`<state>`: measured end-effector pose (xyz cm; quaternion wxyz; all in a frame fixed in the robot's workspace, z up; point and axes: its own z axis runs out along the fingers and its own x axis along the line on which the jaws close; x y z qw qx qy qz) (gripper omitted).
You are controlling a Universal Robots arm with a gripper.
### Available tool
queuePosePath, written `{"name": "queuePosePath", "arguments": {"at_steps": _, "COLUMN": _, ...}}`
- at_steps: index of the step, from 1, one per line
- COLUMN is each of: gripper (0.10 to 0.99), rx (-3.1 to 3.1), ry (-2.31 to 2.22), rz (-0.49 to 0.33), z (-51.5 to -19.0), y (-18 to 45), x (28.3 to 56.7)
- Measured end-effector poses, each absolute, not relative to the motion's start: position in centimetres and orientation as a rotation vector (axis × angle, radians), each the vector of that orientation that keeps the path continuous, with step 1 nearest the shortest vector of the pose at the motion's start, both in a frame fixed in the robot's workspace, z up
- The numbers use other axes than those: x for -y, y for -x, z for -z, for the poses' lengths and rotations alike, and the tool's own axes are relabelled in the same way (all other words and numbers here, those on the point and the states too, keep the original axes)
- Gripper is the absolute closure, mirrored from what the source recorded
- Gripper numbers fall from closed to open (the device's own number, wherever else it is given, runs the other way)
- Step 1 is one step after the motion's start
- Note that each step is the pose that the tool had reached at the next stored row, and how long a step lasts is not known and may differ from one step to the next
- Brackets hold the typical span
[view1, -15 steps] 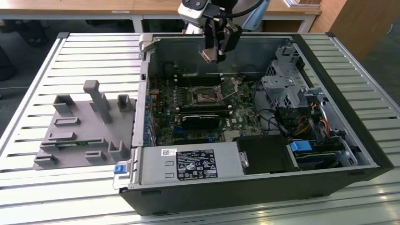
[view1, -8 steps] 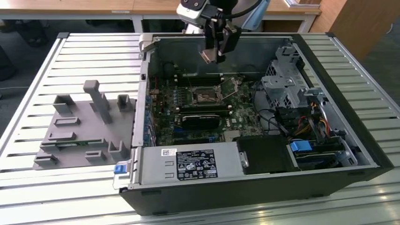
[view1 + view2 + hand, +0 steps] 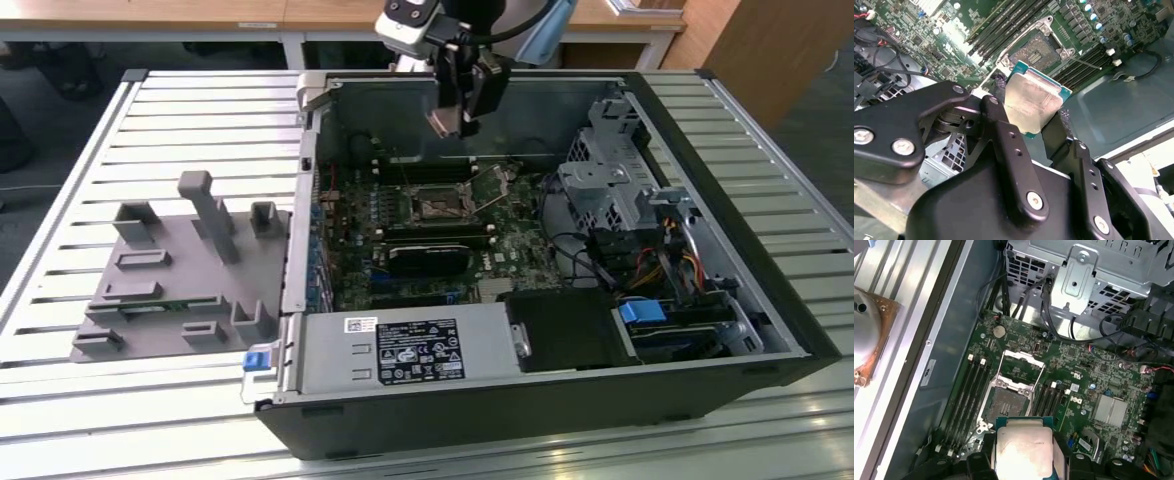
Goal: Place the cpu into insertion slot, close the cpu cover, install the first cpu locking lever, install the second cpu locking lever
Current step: 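Place the cpu into insertion slot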
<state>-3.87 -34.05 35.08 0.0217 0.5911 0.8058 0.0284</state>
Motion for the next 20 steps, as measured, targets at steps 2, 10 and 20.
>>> {"name": "queuePosePath", "arguments": {"at_steps": 2, "gripper": 0.549, "rx": -2.473, "ry": -1.864, "rz": -0.087, "z": -34.8, "y": 3.9, "x": 34.0}}
{"name": "queuePosePath", "arguments": {"at_steps": 10, "gripper": 0.549, "rx": -2.343, "ry": -2.017, "rz": -0.08, "z": -33.4, "y": 3.9, "x": 34.0}}
{"name": "queuePosePath", "arguments": {"at_steps": 20, "gripper": 0.549, "rx": -2.312, "ry": -2.044, "rz": -0.068, "z": -32.7, "y": 3.8, "x": 33.9}}
